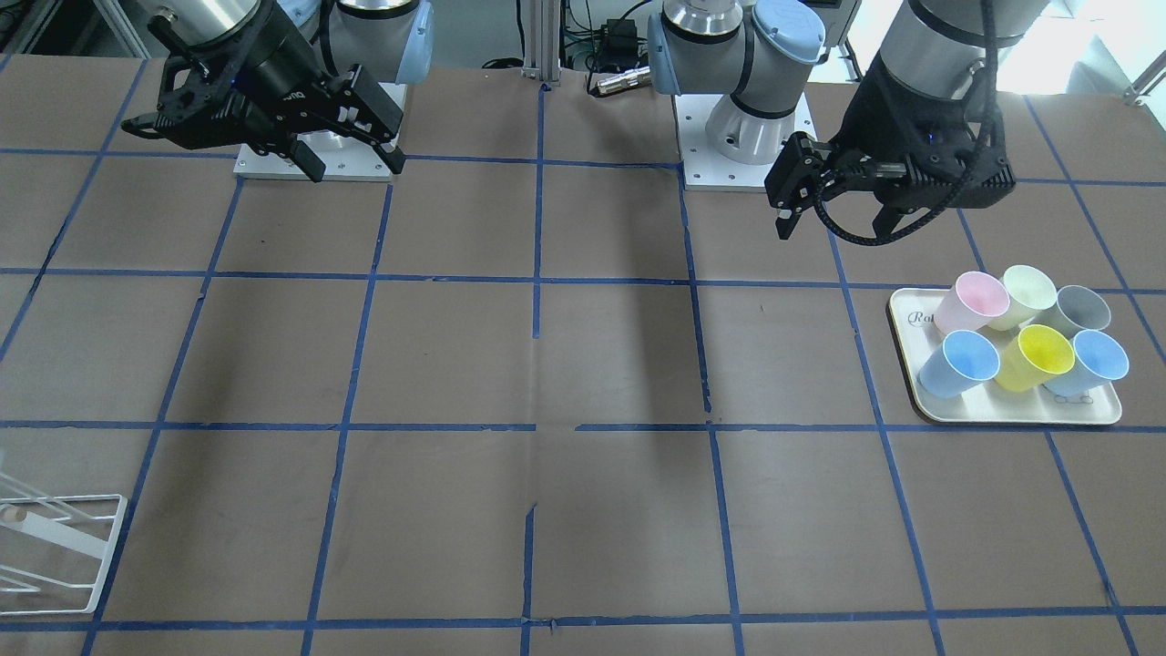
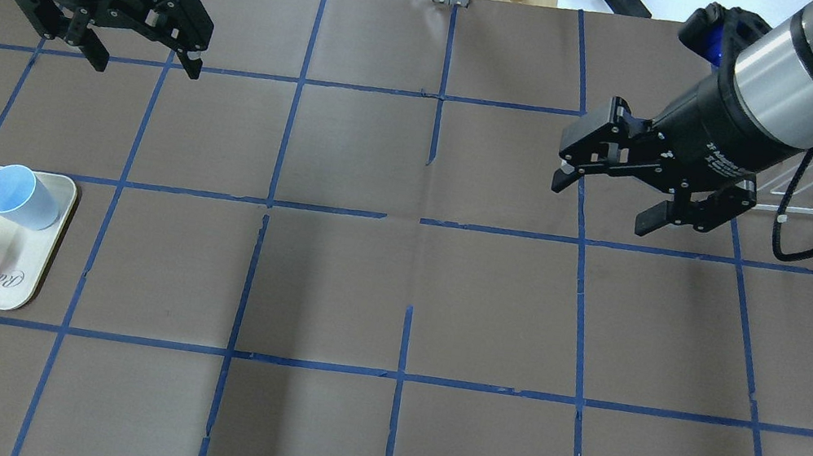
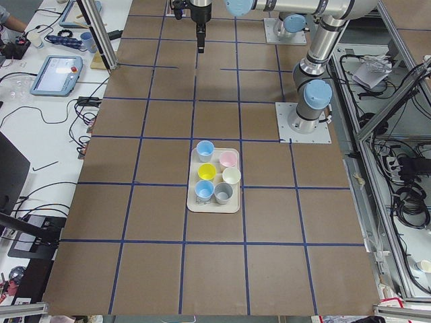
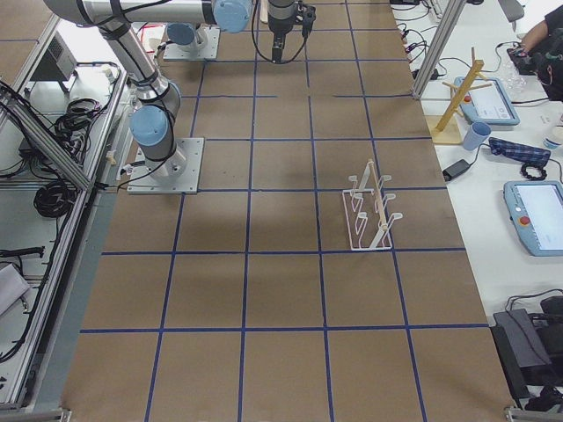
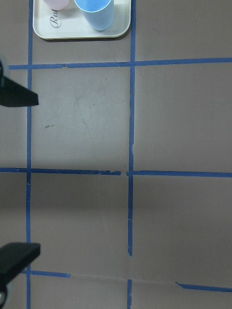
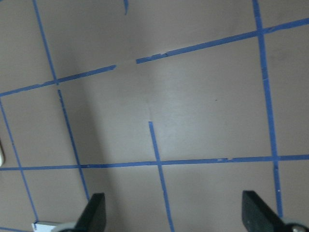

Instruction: Transfer IKEA cup to right arm and place on rack

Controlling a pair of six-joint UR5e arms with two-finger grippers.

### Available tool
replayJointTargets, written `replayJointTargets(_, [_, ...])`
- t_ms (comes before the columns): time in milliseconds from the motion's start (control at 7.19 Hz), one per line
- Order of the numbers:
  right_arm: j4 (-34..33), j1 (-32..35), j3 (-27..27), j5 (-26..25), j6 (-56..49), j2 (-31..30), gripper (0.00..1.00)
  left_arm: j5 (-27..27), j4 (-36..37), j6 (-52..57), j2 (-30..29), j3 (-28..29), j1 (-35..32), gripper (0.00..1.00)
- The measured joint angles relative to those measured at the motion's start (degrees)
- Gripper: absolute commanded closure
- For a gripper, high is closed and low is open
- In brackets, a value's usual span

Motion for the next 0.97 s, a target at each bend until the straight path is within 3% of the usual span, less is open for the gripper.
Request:
replayJointTargets(557, [0.3, -5.0, 0.3, 18.7, -0.9, 0.2, 0.0, 1.1, 0.6, 0.1, -0.7, 0.1, -2.3, 0.0])
replayJointTargets(974, [0.5, -9.0, 1.8, 35.5, -5.0, -0.2, 0.0, 1.5, 0.2, 0.4, -0.2, -0.6, -2.3, 0.0])
